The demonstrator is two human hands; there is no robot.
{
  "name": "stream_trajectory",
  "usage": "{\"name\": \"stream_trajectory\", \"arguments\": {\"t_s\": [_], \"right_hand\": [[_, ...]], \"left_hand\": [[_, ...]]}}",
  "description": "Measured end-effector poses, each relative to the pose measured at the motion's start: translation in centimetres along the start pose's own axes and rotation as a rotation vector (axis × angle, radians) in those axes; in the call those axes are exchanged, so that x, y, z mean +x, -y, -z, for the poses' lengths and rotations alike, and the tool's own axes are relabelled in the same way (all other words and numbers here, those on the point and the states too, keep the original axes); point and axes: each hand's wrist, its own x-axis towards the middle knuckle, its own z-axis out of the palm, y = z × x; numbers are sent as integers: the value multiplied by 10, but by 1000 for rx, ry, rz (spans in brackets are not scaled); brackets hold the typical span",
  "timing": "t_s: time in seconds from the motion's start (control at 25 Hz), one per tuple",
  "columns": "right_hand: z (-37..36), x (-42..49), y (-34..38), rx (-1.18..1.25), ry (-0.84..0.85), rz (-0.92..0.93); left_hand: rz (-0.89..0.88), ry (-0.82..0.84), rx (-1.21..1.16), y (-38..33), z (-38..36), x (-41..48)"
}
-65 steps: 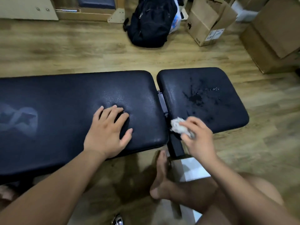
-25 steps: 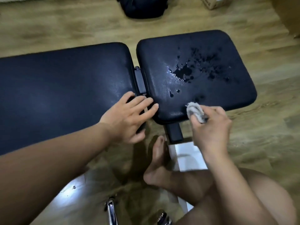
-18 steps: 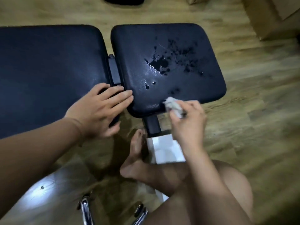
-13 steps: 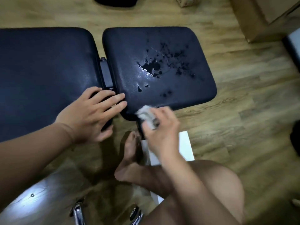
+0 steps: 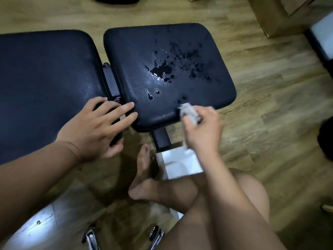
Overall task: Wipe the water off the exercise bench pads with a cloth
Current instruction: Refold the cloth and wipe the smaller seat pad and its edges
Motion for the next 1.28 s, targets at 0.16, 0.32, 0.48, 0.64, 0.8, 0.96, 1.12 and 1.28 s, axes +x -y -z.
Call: {"name": "stream_trajectory", "arguments": {"t_s": [0.16, 0.32, 0.48, 0.64, 0.8, 0.96, 1.12, 1.28], "right_hand": [[14, 23, -10, -104, -179, -99], [-11, -23, 16, -25, 155, 172], [25, 56, -37, -159, -142, -243], [3, 8, -4, -117, 75, 66], [32, 56, -45, -173, 3, -54], [49, 91, -86, -148, -172, -373], [49, 63, -75, -95, -54, -202], [47, 73, -76, -99, -160, -235]], "left_hand": [[-2, -4, -12, 2, 1, -1], [-6, -19, -21, 2, 0, -2], [-2, -6, -17, 3, 1, -1], [7, -8, -27, 1, 2, -2], [-4, -13, -32, 0, 1, -1], [1, -25, -45, 1, 2, -2], [-2, -26, -45, 1, 1, -2], [1, -27, -42, 0, 1, -1]]}}
